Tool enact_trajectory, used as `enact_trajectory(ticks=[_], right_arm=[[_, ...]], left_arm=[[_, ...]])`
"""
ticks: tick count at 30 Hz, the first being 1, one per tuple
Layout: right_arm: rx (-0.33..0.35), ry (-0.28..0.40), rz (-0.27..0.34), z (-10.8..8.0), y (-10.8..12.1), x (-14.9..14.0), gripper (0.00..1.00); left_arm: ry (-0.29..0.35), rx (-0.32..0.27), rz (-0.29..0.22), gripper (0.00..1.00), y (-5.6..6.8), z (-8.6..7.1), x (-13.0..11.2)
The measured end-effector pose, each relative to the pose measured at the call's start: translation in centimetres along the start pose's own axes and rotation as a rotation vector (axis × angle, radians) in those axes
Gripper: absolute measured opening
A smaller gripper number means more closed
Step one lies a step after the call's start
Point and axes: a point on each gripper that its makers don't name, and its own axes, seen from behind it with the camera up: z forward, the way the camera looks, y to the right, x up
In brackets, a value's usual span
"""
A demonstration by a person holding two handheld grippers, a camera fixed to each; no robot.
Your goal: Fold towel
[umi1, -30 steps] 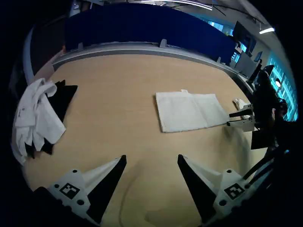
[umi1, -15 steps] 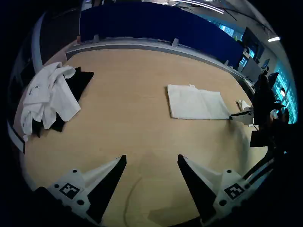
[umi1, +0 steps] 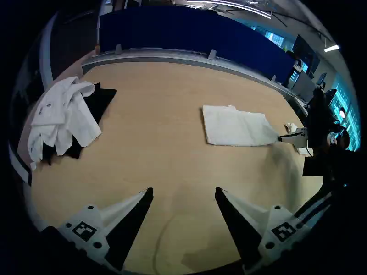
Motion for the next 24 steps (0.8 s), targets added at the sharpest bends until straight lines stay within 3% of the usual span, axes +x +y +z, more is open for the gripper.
enact_trajectory(ticks=[6, 15, 24], right_arm=[[0.006, 0.068, -0.008, -1.5, -0.4, 3.7, 0.04], [0.028, 0.164, -0.068, -3.7, -2.5, 9.9, 0.04], [0.023, 0.146, -0.11, -3.2, -2.7, 10.8, 0.04]], left_arm=[[0.019, 0.012, -0.013, 1.0, -0.6, -0.9, 0.0], [0.039, 0.025, -0.04, 1.0, -1.1, -2.0, -0.3], [0.056, 0.023, -0.063, 1.0, -1.0, -2.9, -0.6]])
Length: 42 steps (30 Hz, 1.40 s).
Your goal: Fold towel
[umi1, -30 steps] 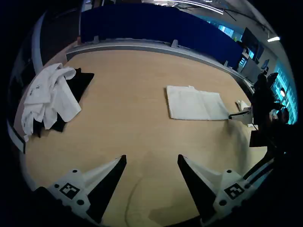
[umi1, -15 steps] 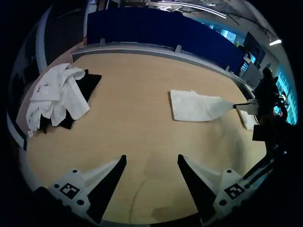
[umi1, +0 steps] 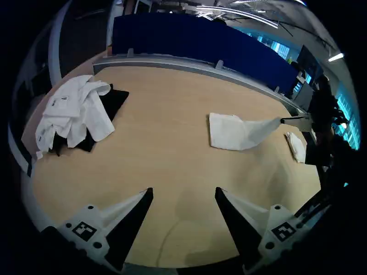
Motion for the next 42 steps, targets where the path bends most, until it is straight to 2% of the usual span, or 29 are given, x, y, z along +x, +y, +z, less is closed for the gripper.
enact_trajectory(ticks=[9, 15, 21, 28, 36, 39, 42], right_arm=[[0.007, -0.024, -0.034, 0.9, -0.6, 0.5, 0.04], [0.035, -0.022, -0.09, 2.2, -2.4, 2.3, 0.04], [0.082, -0.029, -0.184, 4.0, -5.6, 4.1, 0.04], [0.16, -0.062, -0.295, 7.2, -10.6, 4.6, 0.04], [0.248, -0.123, -0.395, 11.4, -16.2, 2.3, 0.04], [0.273, -0.158, -0.413, 12.7, -17.5, 0.6, 0.03], [0.277, -0.18, -0.412, 13.5, -17.9, -0.4, 0.04]], left_arm=[[0.014, 0.001, -0.023, 1.0, -0.2, -0.8, -0.4], [0.028, 0.008, -0.043, 1.0, -0.5, -1.6, -0.4], [0.044, 0.025, -0.07, 1.0, -1.0, -2.5, -0.7], [0.057, 0.062, -0.091, 1.0, -2.1, -4.0, -1.7], [0.056, 0.097, -0.134, 1.0, -3.0, -5.8, -3.6], [0.054, 0.106, -0.148, 1.0, -3.2, -6.1, -4.2], [0.053, 0.111, -0.156, 1.0, -3.4, -6.4, -4.6]])
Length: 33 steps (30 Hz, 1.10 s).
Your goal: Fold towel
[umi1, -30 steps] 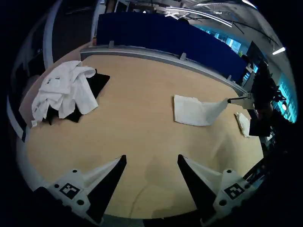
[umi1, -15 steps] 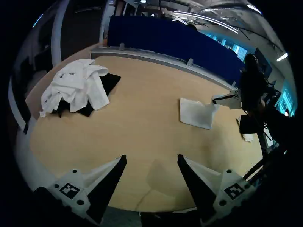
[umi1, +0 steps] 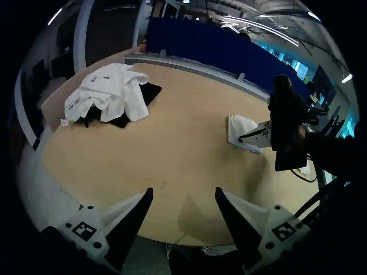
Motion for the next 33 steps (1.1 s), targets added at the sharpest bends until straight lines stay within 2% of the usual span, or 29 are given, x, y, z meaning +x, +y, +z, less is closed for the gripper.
enact_trajectory(ticks=[6, 10, 12, 14, 20, 23, 29, 33], right_arm=[[0.006, 0.008, 0.036, 0.0, 0.2, 0.1, 0.05], [-0.006, 0.017, 0.039, -0.5, 0.6, 0.2, 0.13], [-0.015, 0.026, 0.042, -0.9, 0.8, 0.2, 0.23], [-0.013, 0.034, 0.049, -1.3, 0.7, 0.2, 0.38], [-0.018, 0.052, 0.085, -2.8, 0.7, -0.4, 0.74], [-0.024, 0.07, 0.109, -3.4, 0.7, -0.7, 0.85], [-0.018, 0.111, 0.149, -4.3, 0.7, -0.4, 0.88], [-0.035, 0.116, 0.156, -4.8, 1.2, -0.7, 0.88]], left_arm=[[-0.003, -0.001, -0.009, 1.0, -0.2, 0.2, -0.2], [-0.003, -0.006, -0.003, 1.0, -0.1, 0.4, 0.1], [-0.002, -0.009, 0.003, 1.0, 0.0, 0.6, 0.3], [-0.001, -0.011, 0.006, 1.0, 0.1, 0.7, 0.5], [0.0, -0.017, 0.012, 1.0, 0.3, 0.9, 1.0], [0.0, -0.02, 0.016, 1.0, 0.5, 1.1, 1.2], [-0.003, -0.024, 0.027, 1.0, 0.7, 1.5, 1.3], [0.0, -0.029, 0.033, 1.0, 1.1, 1.5, 1.6]])
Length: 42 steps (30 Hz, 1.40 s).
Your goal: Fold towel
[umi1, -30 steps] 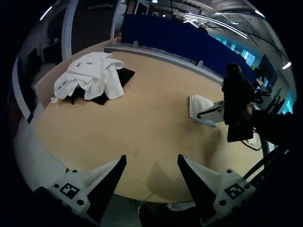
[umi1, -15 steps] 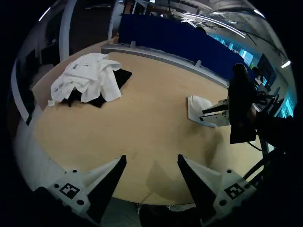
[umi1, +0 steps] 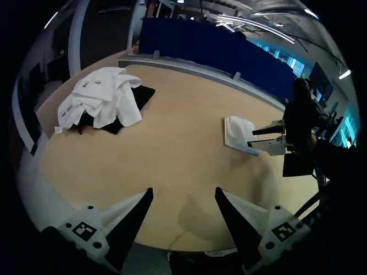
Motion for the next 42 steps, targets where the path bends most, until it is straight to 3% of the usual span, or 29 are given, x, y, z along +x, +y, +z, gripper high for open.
enact_trajectory(ticks=[9, 15, 21, 25, 31, 42], right_arm=[[-0.048, -0.053, 0.02, -1.2, 1.9, -4.0, 0.88], [-0.073, -0.09, 0.06, -1.3, 2.6, -7.0, 0.88], [-0.093, -0.104, 0.092, -1.0, 3.0, -8.3, 0.86], [-0.098, -0.105, 0.109, -0.7, 3.2, -8.5, 0.73], [-0.095, -0.113, 0.143, -0.4, 3.3, -8.9, 0.38], [-0.073, -0.11, 0.168, -0.3, 3.2, -9.0, 0.26]], left_arm=[[0.0, -0.008, -0.002, 1.0, 0.6, 0.3, 0.2], [-0.005, -0.009, 0.001, 1.0, 0.8, 0.5, 0.0], [-0.005, -0.014, 0.002, 1.0, 1.0, 0.5, 0.1], [-0.004, -0.017, 0.003, 1.0, 1.2, 0.5, 0.2], [-0.006, -0.02, 0.003, 1.0, 1.4, 0.5, 0.1], [-0.005, -0.023, 0.003, 1.0, 1.5, 0.6, 0.2]])
